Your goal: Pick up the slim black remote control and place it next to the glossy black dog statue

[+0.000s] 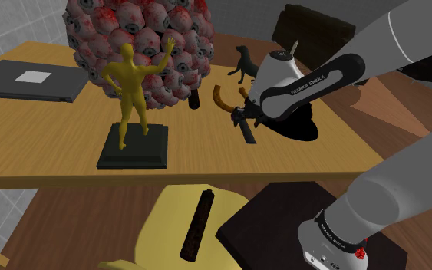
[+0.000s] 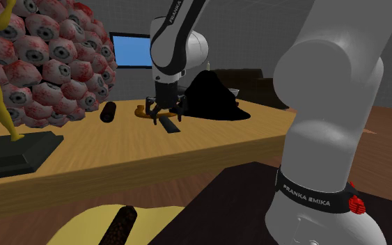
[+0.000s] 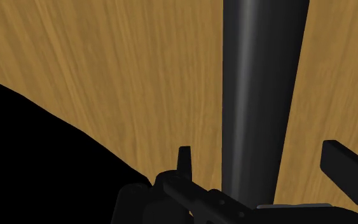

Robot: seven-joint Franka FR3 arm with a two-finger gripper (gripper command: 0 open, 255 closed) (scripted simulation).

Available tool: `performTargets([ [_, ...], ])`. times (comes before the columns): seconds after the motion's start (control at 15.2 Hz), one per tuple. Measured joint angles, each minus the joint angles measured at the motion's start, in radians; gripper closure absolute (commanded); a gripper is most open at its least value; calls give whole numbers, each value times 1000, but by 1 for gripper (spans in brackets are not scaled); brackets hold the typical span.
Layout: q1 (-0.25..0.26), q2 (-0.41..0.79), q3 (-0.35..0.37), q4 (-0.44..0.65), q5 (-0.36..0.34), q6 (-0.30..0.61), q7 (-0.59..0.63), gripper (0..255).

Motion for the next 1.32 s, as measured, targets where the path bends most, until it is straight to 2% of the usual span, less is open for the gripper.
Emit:
performTargets([
  [0.66,2,-9,3,2,0,1,2,255],
  [1.32,24,-103,-11,35,71,-133,-63,255],
])
